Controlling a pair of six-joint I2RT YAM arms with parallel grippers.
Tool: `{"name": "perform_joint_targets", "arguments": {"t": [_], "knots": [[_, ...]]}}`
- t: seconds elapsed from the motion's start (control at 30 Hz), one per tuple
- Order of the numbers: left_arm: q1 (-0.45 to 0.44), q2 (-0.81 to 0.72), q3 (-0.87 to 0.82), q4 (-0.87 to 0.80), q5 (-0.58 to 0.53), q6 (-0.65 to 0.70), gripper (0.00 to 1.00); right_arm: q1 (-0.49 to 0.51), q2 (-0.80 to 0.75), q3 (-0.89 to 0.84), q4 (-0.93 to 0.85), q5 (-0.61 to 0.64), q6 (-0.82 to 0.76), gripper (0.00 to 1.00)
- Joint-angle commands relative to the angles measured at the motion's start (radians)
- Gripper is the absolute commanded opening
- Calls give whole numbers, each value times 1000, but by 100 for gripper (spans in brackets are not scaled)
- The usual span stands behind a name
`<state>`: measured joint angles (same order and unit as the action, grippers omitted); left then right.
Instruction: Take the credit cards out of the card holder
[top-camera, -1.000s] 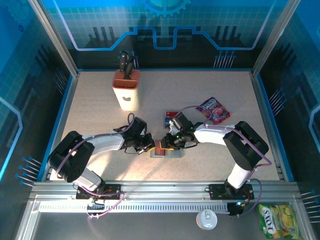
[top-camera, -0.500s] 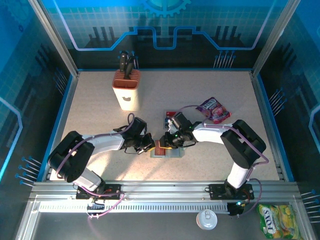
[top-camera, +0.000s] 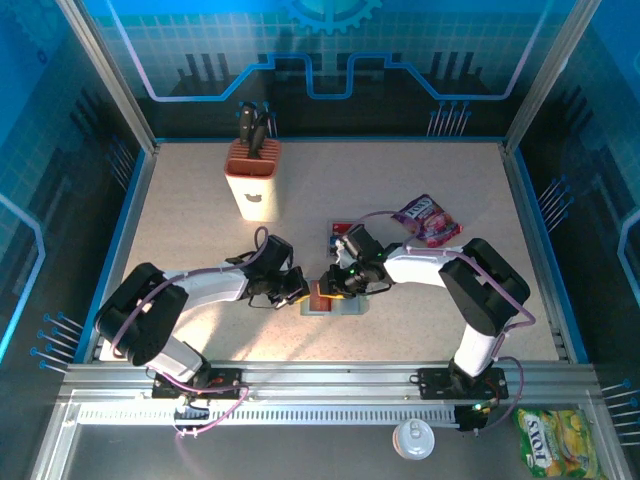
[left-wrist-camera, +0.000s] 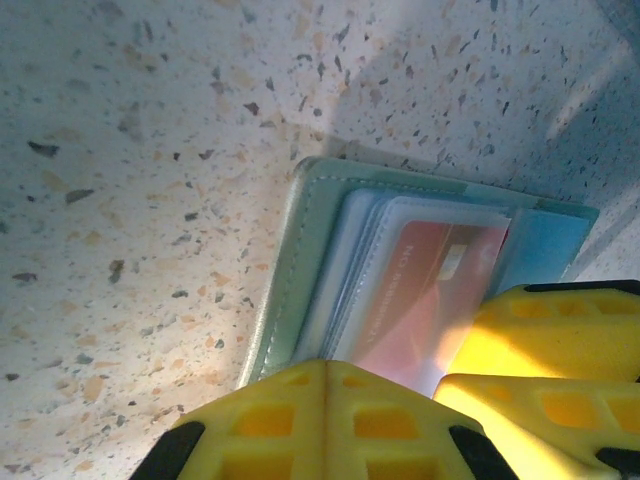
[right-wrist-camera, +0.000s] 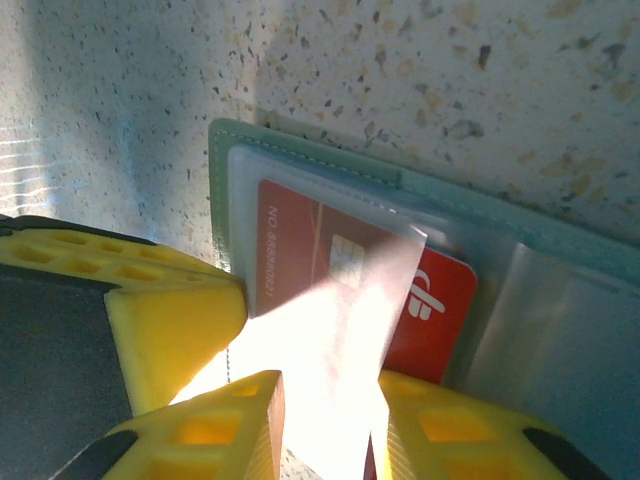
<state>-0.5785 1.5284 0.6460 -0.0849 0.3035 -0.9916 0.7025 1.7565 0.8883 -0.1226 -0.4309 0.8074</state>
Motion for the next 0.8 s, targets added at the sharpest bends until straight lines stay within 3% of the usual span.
{"name": "perform_joint_targets", "arguments": {"t": [0.0, 0.77], "knots": [[8, -16, -13, -49, -19, 16, 4, 17, -8, 23, -79, 41, -33, 30], [6, -44, 29, -59, 4, 18, 4, 17, -67, 44, -133, 67, -70, 31]]}}
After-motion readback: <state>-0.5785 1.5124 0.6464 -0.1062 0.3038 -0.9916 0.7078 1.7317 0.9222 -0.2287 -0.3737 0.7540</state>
